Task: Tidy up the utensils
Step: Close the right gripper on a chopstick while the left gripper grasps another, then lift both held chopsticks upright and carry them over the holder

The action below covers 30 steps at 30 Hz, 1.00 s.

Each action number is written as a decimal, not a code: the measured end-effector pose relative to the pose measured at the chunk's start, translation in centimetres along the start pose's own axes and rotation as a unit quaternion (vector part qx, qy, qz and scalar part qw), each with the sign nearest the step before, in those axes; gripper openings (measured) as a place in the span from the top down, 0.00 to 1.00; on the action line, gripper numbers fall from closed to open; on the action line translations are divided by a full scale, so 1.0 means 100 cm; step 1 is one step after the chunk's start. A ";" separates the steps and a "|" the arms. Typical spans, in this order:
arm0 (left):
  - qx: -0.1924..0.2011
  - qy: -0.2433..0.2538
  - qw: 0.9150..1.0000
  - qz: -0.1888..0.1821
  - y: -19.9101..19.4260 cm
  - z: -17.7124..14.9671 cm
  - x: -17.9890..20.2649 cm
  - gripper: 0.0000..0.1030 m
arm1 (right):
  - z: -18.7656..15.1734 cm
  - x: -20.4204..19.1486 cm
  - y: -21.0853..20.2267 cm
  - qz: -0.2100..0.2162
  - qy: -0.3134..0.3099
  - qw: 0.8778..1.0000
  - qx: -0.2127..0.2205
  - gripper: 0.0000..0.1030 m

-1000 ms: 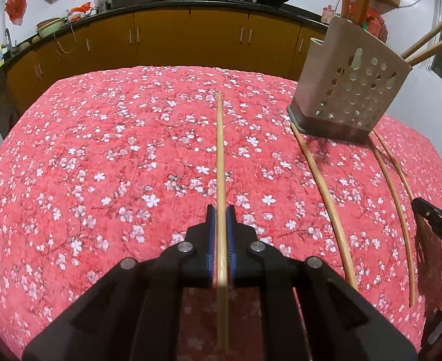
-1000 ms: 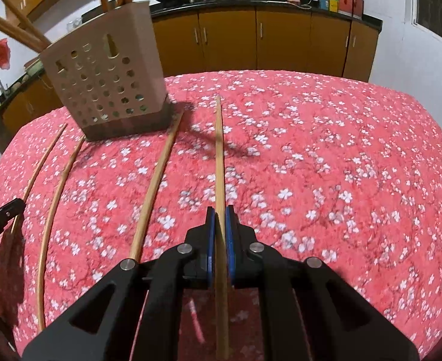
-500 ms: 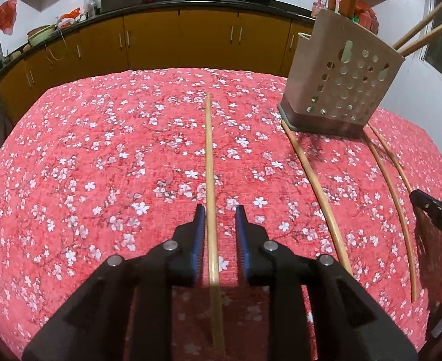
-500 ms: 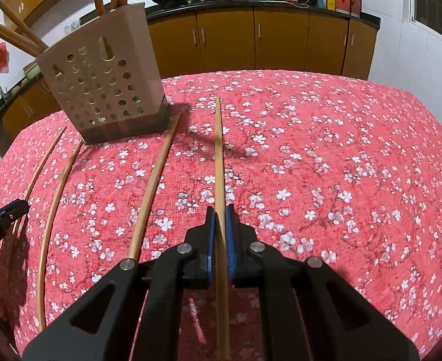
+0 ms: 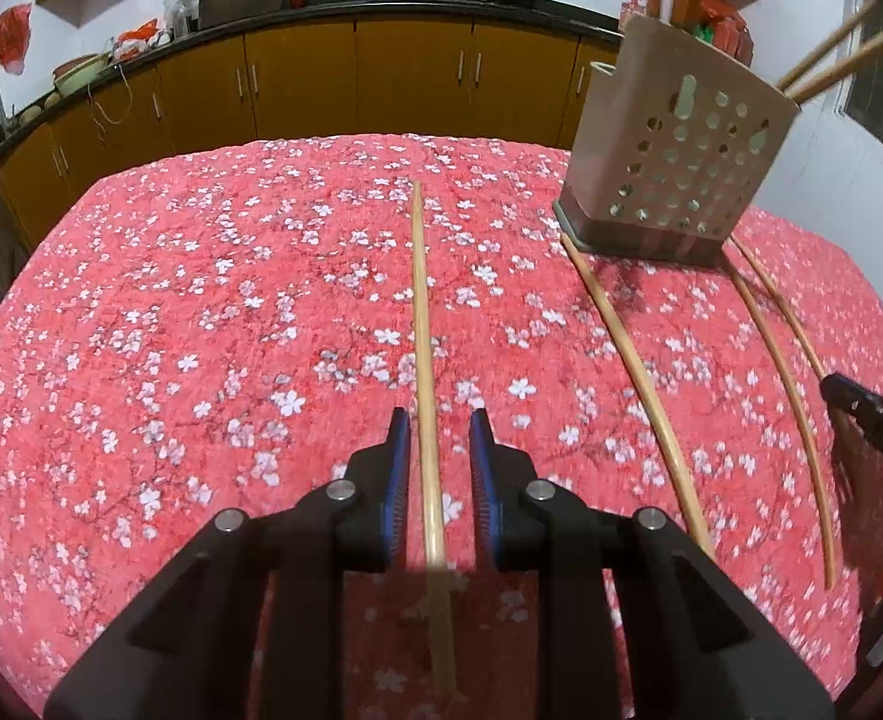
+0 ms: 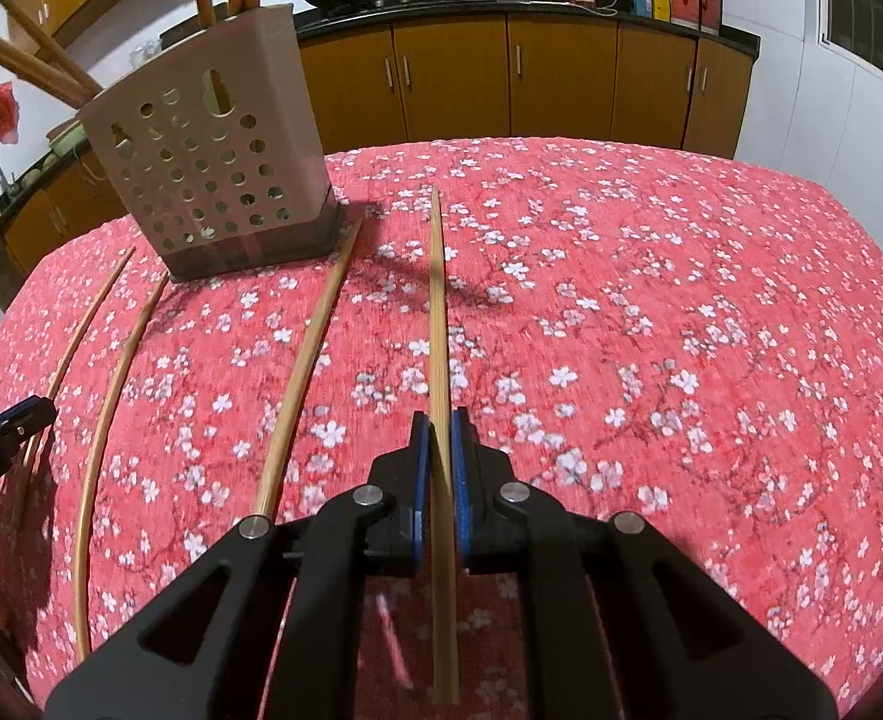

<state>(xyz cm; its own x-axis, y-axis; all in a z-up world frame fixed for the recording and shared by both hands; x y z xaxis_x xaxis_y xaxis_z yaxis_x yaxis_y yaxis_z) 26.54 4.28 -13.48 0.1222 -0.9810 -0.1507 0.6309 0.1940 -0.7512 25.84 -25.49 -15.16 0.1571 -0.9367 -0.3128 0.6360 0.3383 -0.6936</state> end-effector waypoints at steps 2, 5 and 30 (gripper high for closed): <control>0.000 0.003 1.000 0.000 -0.002 -0.003 -0.001 0.79 | 0.000 0.001 -0.001 0.003 0.003 1.000 0.001 0.92; 0.000 0.005 1.000 0.002 -0.003 -0.004 -0.002 0.80 | -0.002 0.000 -0.002 0.002 0.002 1.000 0.001 0.92; 0.032 -0.004 0.999 -0.009 -0.038 0.021 -0.013 0.93 | 0.035 -0.005 -0.066 0.027 0.002 0.996 0.081 0.92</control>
<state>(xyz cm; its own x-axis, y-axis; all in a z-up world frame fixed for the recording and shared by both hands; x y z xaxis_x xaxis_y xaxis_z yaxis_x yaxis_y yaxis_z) 25.62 4.79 -9.10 0.1164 -0.9844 -0.1322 0.6811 0.1759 -0.7107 24.19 -27.56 -8.19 0.1911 -0.9169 -0.3504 0.7406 0.3690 -0.5616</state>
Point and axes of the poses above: each gripper's, at about its wrist camera, not at the fingertips, and y roughly the way its jaws point, x to its right, z to its top, the point moved 7 cm from there along y, roughly the way its jaws point, and after that the axes turned 15 degrees about z, right-handed, at the moved point
